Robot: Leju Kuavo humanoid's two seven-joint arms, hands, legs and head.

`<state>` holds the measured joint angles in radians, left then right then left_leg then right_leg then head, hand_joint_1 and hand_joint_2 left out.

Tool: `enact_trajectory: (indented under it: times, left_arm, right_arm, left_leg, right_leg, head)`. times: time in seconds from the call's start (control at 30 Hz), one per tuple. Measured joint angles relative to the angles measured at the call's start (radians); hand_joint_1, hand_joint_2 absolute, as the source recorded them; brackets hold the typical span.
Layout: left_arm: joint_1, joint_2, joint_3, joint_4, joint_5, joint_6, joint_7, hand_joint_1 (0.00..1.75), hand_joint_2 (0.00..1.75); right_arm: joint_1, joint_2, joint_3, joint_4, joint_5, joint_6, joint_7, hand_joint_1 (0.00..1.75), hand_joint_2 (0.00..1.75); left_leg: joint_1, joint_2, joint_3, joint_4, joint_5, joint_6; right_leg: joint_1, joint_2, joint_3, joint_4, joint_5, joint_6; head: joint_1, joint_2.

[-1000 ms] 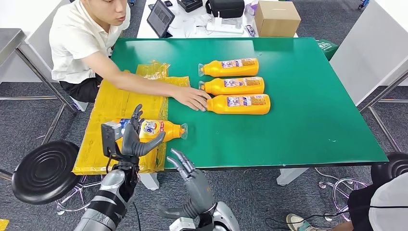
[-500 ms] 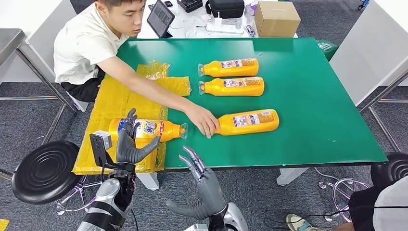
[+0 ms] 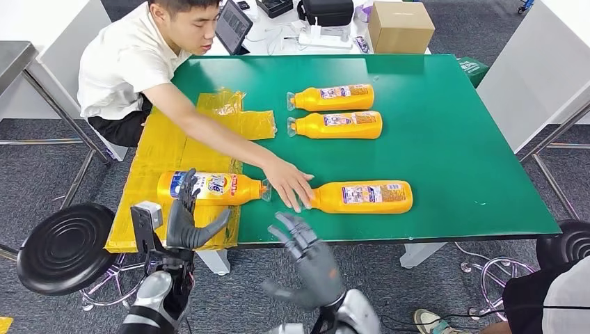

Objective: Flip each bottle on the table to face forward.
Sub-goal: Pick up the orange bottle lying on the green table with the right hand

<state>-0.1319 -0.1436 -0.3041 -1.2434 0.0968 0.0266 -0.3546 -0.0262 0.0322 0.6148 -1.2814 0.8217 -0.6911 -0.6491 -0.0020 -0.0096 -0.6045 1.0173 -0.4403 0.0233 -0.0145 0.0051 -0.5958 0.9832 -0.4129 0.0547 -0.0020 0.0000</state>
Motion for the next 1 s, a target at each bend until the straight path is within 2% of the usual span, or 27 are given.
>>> enact_trajectory:
  times: [0.13, 0.27, 0.37, 0.5, 0.63, 1.0]
  left_arm:
    - [0.075, 0.005, -0.018, -0.069, -0.026, 0.018, -0.001, 0.0, 1.75]
    - [0.125, 0.006, -0.038, -0.144, -0.1, 0.105, -0.003, 0.0, 1.75]
    - [0.147, 0.007, -0.046, -0.183, -0.118, 0.138, 0.005, 0.0, 1.75]
    - [0.166, 0.011, -0.047, -0.209, -0.125, 0.15, 0.014, 0.0, 1.75]
    - [0.181, 0.012, -0.047, -0.225, -0.134, 0.161, 0.016, 0.0, 1.75]
    - [0.193, 0.012, -0.051, -0.239, -0.147, 0.172, 0.015, 0.0, 1.75]
  right_arm:
    - [-0.036, -0.025, -0.195, 0.029, 0.19, -0.001, 0.07, 0.0, 1.75]
    - [-0.145, -0.074, -0.295, 0.149, 0.317, 0.0, 0.224, 0.0, 1.75]
    - [-0.224, -0.11, -0.32, 0.267, 0.327, 0.0, 0.286, 0.0, 1.75]
    - [-0.293, -0.132, -0.327, 0.395, 0.358, -0.001, 0.343, 0.0, 1.75]
    - [-0.325, -0.157, -0.328, 0.452, 0.42, -0.001, 0.413, 0.0, 1.75]
    - [-0.378, -0.189, -0.35, 0.531, 0.405, 0.041, 0.439, 0.0, 1.75]
  left_leg:
    - [-0.002, 0.0, 0.0, 0.0, 0.0, 0.0]
    - [-0.003, 0.0, 0.001, 0.0, 0.001, 0.001]
    - [-0.003, -0.001, 0.001, 0.0, 0.002, 0.002]
    - [-0.003, -0.001, 0.0, 0.0, 0.002, 0.002]
    - [-0.002, -0.004, 0.0, 0.0, 0.001, 0.002]
    - [-0.003, -0.005, 0.0, 0.0, 0.002, 0.002]
  right_leg:
    - [-0.001, 0.0, 0.0, 0.0, 0.0, 0.0]
    - [-0.002, 0.0, 0.001, 0.0, 0.001, 0.001]
    - [-0.002, -0.002, 0.001, 0.0, 0.001, 0.001]
    - [-0.002, -0.002, 0.001, 0.0, 0.001, 0.001]
    - [-0.002, -0.004, 0.001, 0.0, 0.001, 0.001]
    - [-0.003, -0.004, 0.001, 0.0, 0.001, 0.001]
  head:
    - [0.0, 0.0]
    - [0.0, 0.0]
    - [0.0, 0.0]
    - [0.0, 0.0]
    - [0.0, 0.0]
    - [0.0, 0.0]
